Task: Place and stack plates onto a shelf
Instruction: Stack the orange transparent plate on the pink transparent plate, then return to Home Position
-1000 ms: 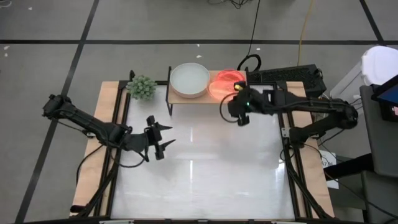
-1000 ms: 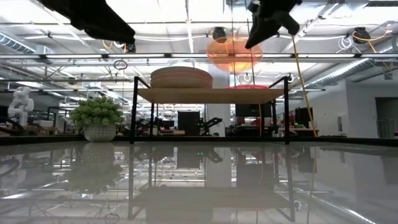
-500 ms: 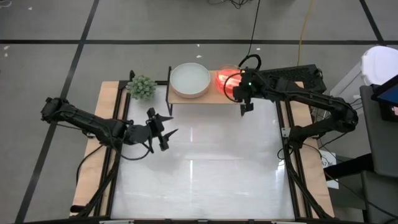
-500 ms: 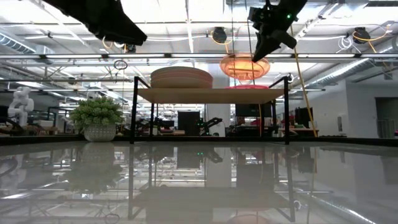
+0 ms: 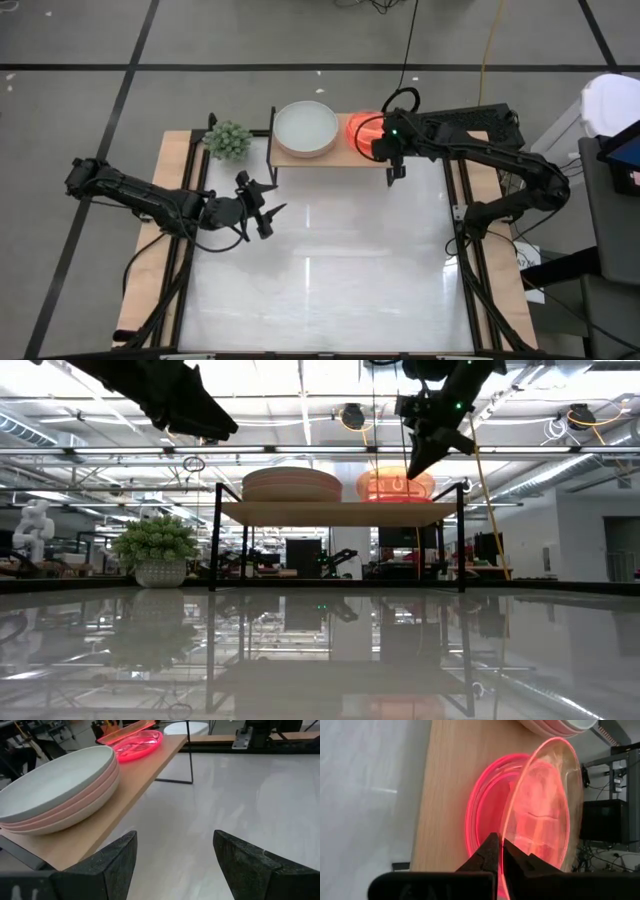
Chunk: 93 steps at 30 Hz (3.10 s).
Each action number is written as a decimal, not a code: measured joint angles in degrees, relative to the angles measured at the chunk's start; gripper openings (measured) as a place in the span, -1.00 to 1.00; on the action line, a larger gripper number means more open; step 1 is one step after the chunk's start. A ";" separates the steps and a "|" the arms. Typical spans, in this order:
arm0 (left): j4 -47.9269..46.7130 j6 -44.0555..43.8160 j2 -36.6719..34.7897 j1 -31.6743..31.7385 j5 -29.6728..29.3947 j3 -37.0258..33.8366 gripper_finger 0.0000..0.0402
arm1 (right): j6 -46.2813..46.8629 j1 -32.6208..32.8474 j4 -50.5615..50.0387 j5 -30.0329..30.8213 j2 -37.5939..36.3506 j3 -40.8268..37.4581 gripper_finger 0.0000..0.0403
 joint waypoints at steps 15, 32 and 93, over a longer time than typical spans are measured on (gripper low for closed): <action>-0.39 -0.72 0.00 0.00 0.09 0.00 0.33 | 0.08 -0.44 1.01 0.19 2.63 -0.02 -1.00; 0.00 -4.11 0.00 0.00 0.09 0.00 0.33 | 4.19 0.94 0.53 0.32 0.37 -0.07 -0.58; 21.64 3.13 -22.77 -1.09 1.42 -30.24 -0.98 | 33.26 32.82 60.63 6.01 -28.07 -56.14 -1.00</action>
